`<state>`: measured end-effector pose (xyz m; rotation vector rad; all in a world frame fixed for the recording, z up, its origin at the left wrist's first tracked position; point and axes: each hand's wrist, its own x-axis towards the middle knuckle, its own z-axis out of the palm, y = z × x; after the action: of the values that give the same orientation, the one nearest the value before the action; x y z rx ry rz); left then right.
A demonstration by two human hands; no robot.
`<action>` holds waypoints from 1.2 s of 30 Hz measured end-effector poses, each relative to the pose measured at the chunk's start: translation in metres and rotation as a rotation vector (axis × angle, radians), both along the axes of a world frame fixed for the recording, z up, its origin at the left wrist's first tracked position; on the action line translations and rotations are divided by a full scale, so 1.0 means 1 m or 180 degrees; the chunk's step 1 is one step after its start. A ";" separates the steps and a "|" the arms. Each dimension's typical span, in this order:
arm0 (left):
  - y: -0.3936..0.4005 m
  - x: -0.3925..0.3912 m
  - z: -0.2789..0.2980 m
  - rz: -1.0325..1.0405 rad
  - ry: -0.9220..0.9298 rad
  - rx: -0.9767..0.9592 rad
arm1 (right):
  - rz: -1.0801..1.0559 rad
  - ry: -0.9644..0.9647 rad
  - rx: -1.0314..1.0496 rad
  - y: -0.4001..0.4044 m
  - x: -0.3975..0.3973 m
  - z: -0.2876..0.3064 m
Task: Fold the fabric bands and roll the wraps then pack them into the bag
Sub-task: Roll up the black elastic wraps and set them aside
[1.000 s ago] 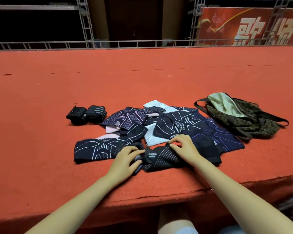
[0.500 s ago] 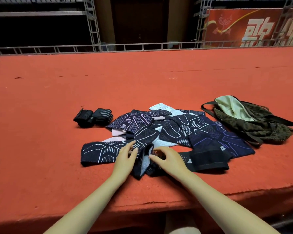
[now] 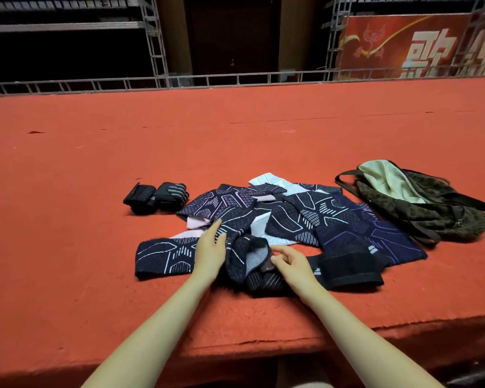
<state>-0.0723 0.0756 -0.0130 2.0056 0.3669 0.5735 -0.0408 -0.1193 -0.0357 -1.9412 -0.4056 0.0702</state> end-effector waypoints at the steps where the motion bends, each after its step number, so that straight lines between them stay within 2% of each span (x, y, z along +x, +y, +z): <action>1: 0.001 0.001 -0.002 0.0062 0.0037 -0.0013 | -0.0020 -0.0037 -0.0019 0.001 0.000 -0.001; 5: 0.008 0.000 -0.015 0.0063 0.0402 0.0103 | -0.0031 -0.0196 -0.0075 0.003 -0.006 -0.003; 8: 0.011 -0.001 -0.023 -0.0073 0.0598 0.1012 | 0.0056 -0.0178 -0.0059 0.003 -0.009 -0.004; 11: 0.007 -0.001 -0.009 -0.0171 0.0009 0.1602 | 0.0060 -0.0152 0.0067 0.004 -0.012 -0.008; 14: -0.003 0.003 0.004 -0.1187 -0.0234 0.1887 | 0.0023 -0.0183 0.0139 0.004 -0.015 -0.012; 17: -0.016 0.007 0.005 -0.1793 0.0238 0.1534 | -0.0029 -0.0059 0.0183 0.006 -0.014 -0.013; 20: -0.018 0.013 0.001 -0.1867 0.0434 0.1340 | -0.0104 -0.0036 0.0182 0.007 -0.015 -0.011; 28: -0.003 0.004 -0.012 -0.1624 -0.0086 0.0679 | -0.0118 -0.0102 -0.0062 0.012 -0.012 -0.007; 36: -0.003 -0.015 -0.014 -0.1399 -0.0172 0.0295 | 0.0102 -0.0219 -0.0308 0.019 -0.004 -0.007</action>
<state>-0.0872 0.0722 -0.0269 2.0693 -0.1375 0.3697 -0.0447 -0.0998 -0.0432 -2.0369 -0.4870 0.0445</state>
